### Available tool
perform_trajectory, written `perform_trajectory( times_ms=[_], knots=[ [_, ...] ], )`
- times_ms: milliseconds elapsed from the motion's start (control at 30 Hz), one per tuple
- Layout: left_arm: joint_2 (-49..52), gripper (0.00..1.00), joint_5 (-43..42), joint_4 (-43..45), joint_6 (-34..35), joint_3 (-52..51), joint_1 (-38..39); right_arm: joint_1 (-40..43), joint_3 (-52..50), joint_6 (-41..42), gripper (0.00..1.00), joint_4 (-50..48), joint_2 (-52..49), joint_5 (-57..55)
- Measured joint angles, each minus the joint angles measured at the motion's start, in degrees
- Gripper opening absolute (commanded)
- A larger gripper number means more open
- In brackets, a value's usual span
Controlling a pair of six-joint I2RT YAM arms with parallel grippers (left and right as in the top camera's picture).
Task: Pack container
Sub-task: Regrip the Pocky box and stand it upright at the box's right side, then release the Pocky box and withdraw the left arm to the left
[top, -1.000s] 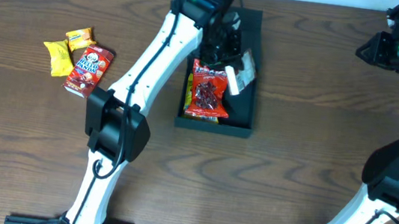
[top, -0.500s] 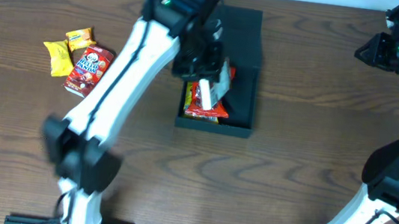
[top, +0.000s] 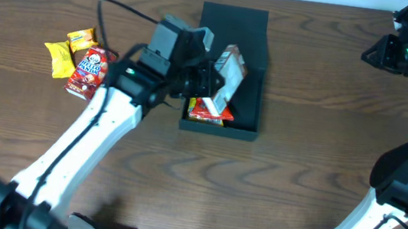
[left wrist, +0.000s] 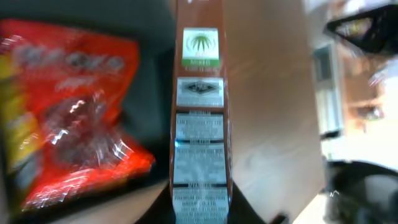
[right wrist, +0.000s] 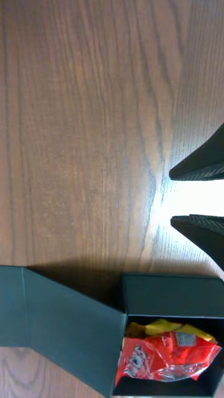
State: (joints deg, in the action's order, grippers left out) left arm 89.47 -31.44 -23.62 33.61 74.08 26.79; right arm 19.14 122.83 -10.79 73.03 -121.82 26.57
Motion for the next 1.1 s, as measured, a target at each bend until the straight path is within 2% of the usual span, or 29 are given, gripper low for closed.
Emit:
perform_trajectory(
  times_ms=[67, 200, 400, 533, 933, 1100],
  knots=[
    [2.2, 0.07, -1.9, 6.0, 3.7, -2.5, 0.0, -0.2, 0.0, 0.0, 0.19, 0.0, 0.0, 0.0],
    [6.3, 0.06, -4.9, 9.5, 10.9, -3.8, -0.1, -0.5, 0.0, 0.0, 0.19, 0.0, 0.0, 0.0],
    [15.5, 0.06, -12.4, 21.4, 21.8, -3.9, -0.2, -0.5, 0.0, 0.0, 0.2, 0.0, 0.0, 0.0],
    [18.9, 0.06, -15.5, 23.8, 27.0, -3.9, -0.2, -0.5, 0.0, 0.0, 0.19, 0.0, 0.0, 0.0],
    [19.8, 0.06, -17.9, 31.2, 31.4, -3.9, -0.3, -0.5, 0.0, 0.0, 0.2, -0.1, 0.0, 0.0],
    [18.6, 0.06, -17.0, 26.2, 31.2, -4.0, -1.7, -0.5, 0.0, 0.0, 0.2, -0.1, 0.0, 0.0]
  ],
)
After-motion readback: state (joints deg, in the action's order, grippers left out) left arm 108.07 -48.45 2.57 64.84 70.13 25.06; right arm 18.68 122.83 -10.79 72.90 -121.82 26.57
